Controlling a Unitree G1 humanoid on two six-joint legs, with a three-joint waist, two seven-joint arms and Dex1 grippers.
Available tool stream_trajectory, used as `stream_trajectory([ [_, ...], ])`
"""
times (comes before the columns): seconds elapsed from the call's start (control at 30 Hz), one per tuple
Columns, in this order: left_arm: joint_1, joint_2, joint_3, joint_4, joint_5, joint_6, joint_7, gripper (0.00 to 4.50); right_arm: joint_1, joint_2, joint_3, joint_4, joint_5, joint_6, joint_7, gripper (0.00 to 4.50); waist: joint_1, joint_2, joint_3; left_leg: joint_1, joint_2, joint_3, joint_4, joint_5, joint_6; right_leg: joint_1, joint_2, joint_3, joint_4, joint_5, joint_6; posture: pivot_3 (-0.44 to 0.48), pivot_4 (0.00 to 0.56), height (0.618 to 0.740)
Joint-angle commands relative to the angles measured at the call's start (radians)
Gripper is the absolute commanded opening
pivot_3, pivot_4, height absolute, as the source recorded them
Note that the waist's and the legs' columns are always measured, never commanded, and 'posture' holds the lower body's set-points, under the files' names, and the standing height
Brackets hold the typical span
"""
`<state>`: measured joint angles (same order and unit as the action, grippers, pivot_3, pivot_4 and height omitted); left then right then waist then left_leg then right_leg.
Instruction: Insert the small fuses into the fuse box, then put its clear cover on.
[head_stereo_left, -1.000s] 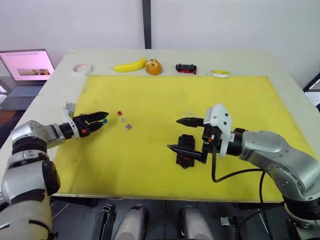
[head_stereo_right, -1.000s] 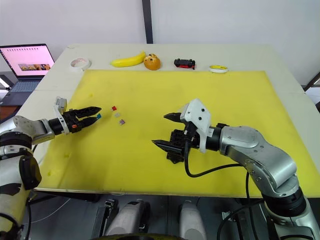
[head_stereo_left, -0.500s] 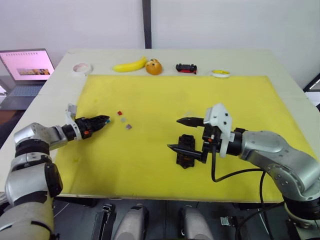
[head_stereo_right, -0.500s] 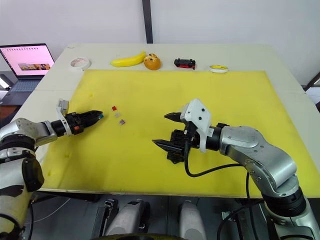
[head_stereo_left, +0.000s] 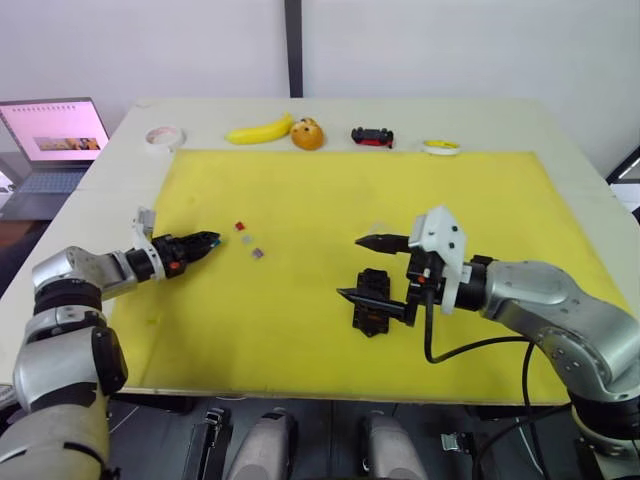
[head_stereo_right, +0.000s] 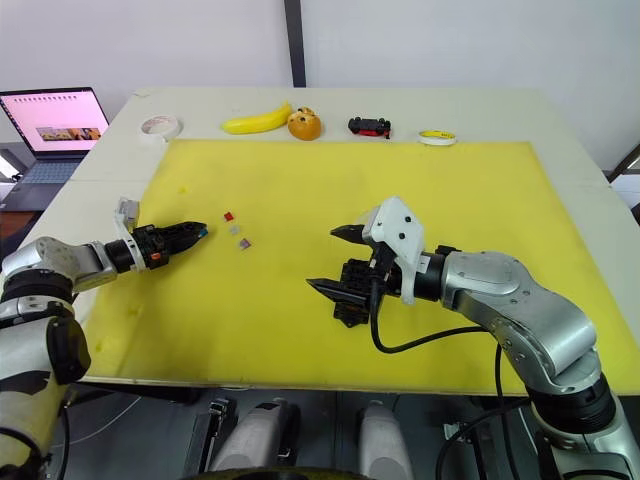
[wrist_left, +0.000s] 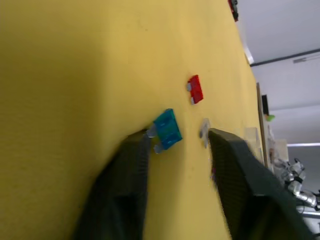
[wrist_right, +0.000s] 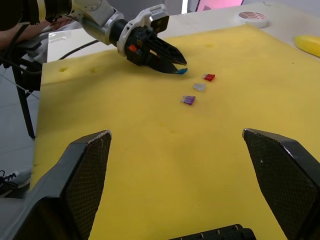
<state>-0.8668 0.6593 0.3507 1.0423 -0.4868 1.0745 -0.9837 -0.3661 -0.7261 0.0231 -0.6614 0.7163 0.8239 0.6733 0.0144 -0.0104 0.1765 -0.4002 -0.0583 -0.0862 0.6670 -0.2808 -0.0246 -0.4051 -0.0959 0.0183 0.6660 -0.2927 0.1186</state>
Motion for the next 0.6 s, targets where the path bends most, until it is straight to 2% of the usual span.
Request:
stream_trajectory([
  [0.03, 0.014, -0.03, -0.008, 0.011, 0.002, 0.012, 0.002, 0.09, -0.016, -0.009, -0.037, -0.021, 0.015, -0.004, -0.001, 4.5, -0.001, 0.0, 0.0, 0.0, 0.0, 0.0, 0.0, 0.0, 0.0, 0.0, 0.0, 0.0, 0.0, 0.0, 0.0, 0.0, 0.15, 0.74],
  [0.37, 0.029, -0.005, 0.001, -0.012, -0.005, 0.019, -0.007, 0.03, -0.007, -0.014, -0.042, -0.026, 0.019, -0.001, 0.0, 4.5, -0.005, 0.001, 0.0, 0.001, 0.0, 0.0, 0.0, 0.0, 0.0, 0.0, 0.0, 0.0, 0.0, 0.0, 0.0, 0.0, 0.15, 0.74],
  [0.47, 0.037, 0.028, 0.023, -0.098, -0.047, 0.084, -0.032, 0.03, -0.002, -0.011, -0.058, -0.03, 0.039, 0.01, -0.007, 4.5, -0.011, 0.0, 0.0, 0.001, 0.001, 0.0, 0.0, 0.0, 0.0, 0.0, 0.001, 0.0, 0.0, 0.0, 0.0, 0.0, 0.15, 0.74],
  [0.6, 0.09, 0.057, 0.042, -0.31, -0.139, 0.225, -0.067, 0.03, 0.008, -0.008, -0.083, -0.034, 0.07, 0.026, -0.016, 4.5, -0.025, -0.001, 0.0, -0.001, 0.001, 0.0, 0.0, 0.0, 0.0, -0.002, 0.001, 0.0, 0.0, 0.0, 0.0, 0.0, 0.15, 0.74],
])
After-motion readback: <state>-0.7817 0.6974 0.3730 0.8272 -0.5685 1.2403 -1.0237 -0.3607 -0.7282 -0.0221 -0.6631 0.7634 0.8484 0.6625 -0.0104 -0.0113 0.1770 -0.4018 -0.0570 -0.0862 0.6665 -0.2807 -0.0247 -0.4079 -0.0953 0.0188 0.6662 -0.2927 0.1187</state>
